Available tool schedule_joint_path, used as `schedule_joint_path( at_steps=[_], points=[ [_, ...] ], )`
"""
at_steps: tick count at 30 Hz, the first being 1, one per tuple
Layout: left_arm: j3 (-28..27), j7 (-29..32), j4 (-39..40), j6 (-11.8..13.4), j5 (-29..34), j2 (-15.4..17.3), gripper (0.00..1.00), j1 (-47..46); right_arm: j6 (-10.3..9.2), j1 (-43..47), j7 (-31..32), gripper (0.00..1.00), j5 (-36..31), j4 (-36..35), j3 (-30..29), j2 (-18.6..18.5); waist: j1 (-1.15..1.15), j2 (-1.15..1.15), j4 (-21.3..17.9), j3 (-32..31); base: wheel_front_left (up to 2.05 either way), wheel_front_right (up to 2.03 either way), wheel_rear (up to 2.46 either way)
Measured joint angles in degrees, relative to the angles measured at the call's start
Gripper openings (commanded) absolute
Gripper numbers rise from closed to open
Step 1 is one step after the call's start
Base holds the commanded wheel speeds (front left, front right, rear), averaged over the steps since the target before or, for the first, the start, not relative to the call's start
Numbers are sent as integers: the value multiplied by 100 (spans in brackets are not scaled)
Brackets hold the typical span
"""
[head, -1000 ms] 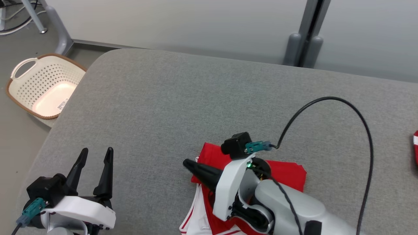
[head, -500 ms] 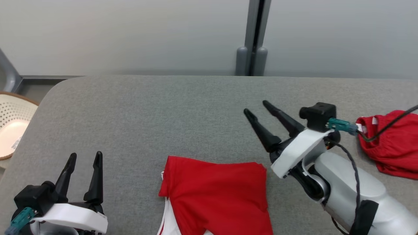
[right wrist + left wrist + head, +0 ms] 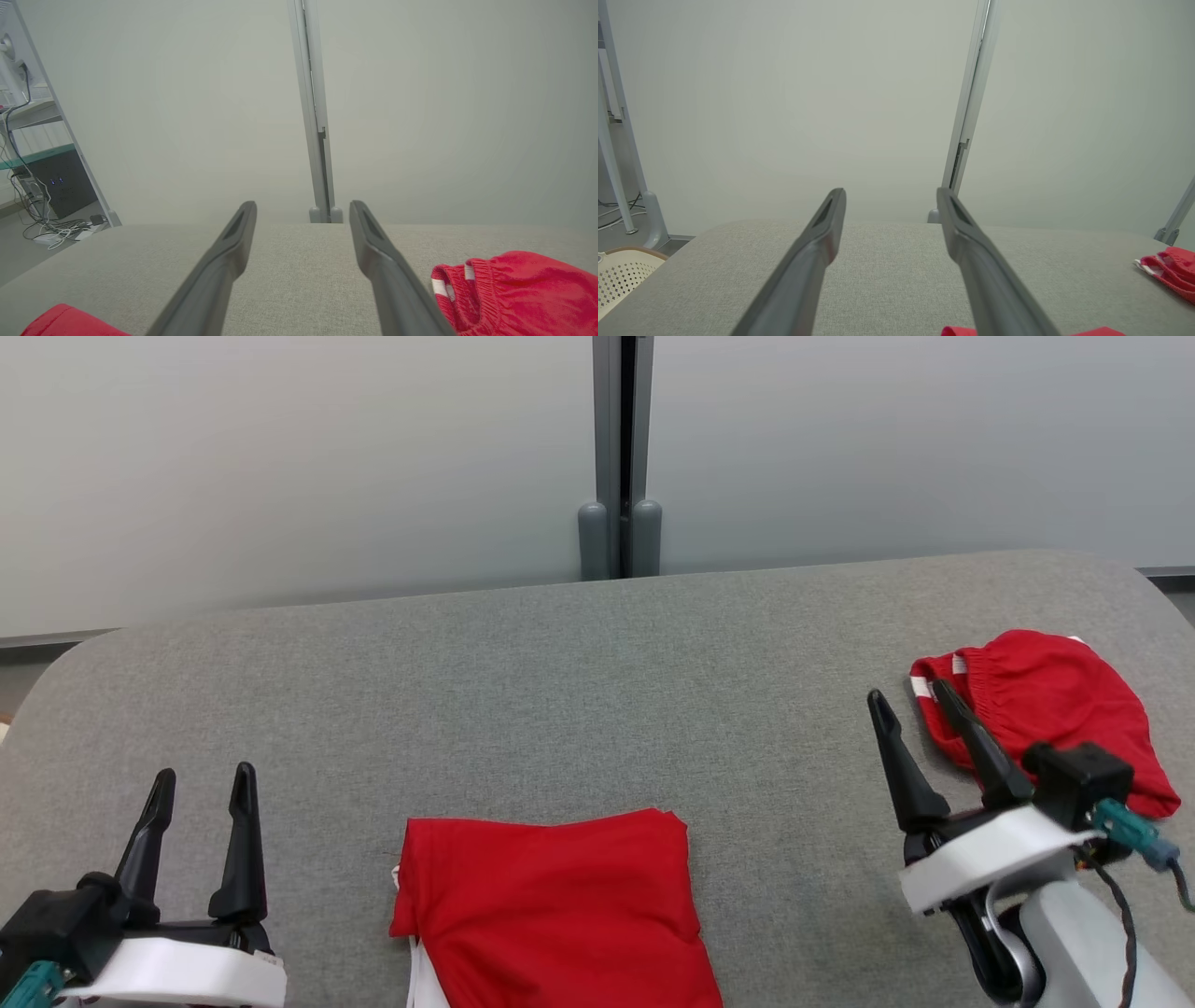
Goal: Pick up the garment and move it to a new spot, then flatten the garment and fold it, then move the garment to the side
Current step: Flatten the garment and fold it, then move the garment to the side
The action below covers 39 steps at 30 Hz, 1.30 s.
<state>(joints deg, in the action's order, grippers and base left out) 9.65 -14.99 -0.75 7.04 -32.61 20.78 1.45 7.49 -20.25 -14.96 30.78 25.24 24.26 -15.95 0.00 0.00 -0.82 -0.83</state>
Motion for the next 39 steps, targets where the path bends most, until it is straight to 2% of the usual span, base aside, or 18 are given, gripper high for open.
schedule_joint_path(
  at_steps=[7, 13, 23, 26, 30, 36, 39],
  points=[
    [-141, 0, 30, -101, 225, -135, 100, 191, 0, 901, 47, 100, -811, -357, -845, 353, 0, 0, -82, -83, 0, 0, 0],
    [-169, 0, -40, -153, 387, -180, 100, 261, 0, 1163, 320, 100, -1255, -821, -1274, 614, 0, 0, -79, -72, 0, 0, 0],
    [-186, 0, -176, -192, 431, -227, 100, 265, 0, 1319, 732, 100, -1334, -1151, -1271, 804, 0, 0, 37, -61, 0, 0, 0],
    [-183, 1, -191, -198, 432, -238, 100, 246, 0, 1301, 1214, 100, -1054, -1057, -1003, 907, 0, 0, 134, -51, 0, 0, 0],
    [-154, 1, -235, -221, 431, -263, 100, 156, 0, 1148, 2315, 100, -547, -654, -493, 960, 0, 0, 349, -31, 0, 0, 0],
    [-113, 1, -327, -245, 427, -305, 100, 120, 0, 870, 3485, 100, 7, -104, -503, 1073, 0, 0, 788, 10, 0, 0, 0],
    [-102, 1, -369, -255, 417, -309, 100, 111, 0, 848, 4058, 100, 78, 180, -535, 1096, 0, 0, 1003, 53, 0, 0, 0]
  ],
)
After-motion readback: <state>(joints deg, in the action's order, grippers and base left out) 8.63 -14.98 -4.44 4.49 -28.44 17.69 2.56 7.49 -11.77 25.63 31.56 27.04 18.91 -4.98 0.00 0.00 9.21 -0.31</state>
